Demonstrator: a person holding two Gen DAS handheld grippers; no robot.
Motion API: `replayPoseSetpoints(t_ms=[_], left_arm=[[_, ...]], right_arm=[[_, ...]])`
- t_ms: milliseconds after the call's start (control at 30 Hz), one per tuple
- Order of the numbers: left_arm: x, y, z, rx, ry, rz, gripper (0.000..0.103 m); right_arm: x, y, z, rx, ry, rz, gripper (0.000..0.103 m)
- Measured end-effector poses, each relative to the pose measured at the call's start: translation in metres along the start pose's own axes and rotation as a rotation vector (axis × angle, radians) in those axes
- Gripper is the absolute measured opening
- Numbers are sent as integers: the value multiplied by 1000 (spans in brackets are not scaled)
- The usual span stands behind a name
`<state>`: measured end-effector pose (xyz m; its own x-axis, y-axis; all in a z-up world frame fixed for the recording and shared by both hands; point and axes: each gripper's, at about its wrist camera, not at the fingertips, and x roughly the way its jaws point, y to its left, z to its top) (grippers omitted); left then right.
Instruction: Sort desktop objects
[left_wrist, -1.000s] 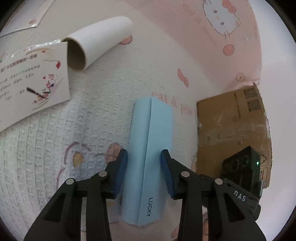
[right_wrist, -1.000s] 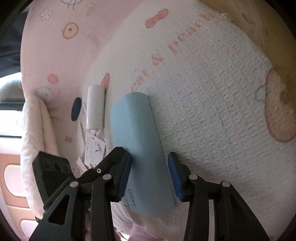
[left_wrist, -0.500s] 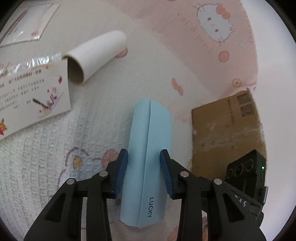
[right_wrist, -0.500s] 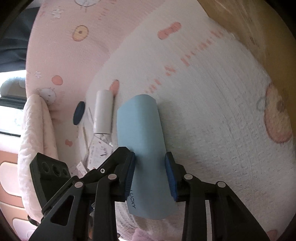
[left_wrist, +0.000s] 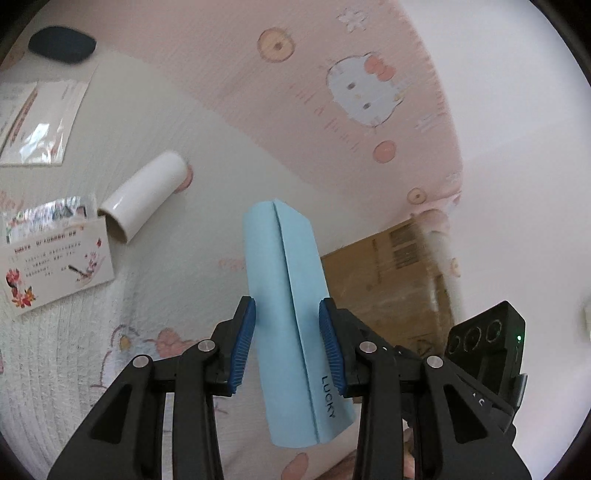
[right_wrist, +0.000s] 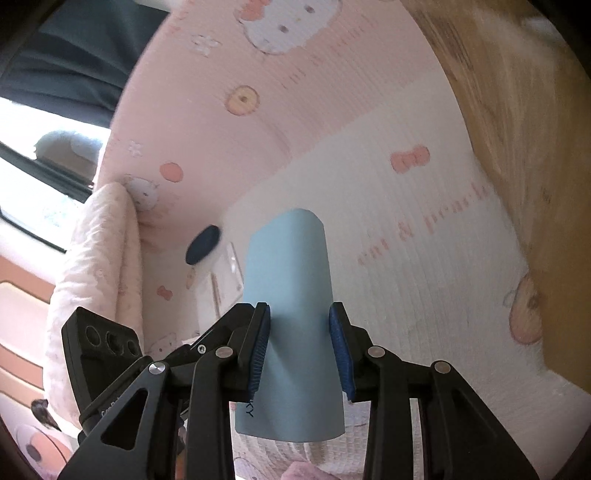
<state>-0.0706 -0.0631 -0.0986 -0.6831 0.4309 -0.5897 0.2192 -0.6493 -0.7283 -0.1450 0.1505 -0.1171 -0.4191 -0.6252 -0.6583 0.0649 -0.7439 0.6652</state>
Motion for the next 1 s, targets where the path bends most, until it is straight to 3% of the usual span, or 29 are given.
replayPoseSetpoints(t_ms=[167,333,433,533,667,833,1000], left_arm=[[14,14,-8,-13,53,27,39],[45,41,-18,-3,159,103,39],[65,68,-23,-72,238,129,39],[66,76,-25,-88,235,116,39],[64,67,-21,-19,194,140,39],[81,75,-12,-88,246,103,47],[87,80,-6,-132,274,71,47]], right_arm=[[11,-8,-12,26,33,-34,31],[40,-50,-35,118,110,-17,31],[63,-76,-43,173,180,-30,31],[71,-88,-44,198,199,-4,31],[75,-97,-39,226,191,31,34],[80,-102,-37,248,182,58,38],[80,-97,-35,200,188,43,39]])
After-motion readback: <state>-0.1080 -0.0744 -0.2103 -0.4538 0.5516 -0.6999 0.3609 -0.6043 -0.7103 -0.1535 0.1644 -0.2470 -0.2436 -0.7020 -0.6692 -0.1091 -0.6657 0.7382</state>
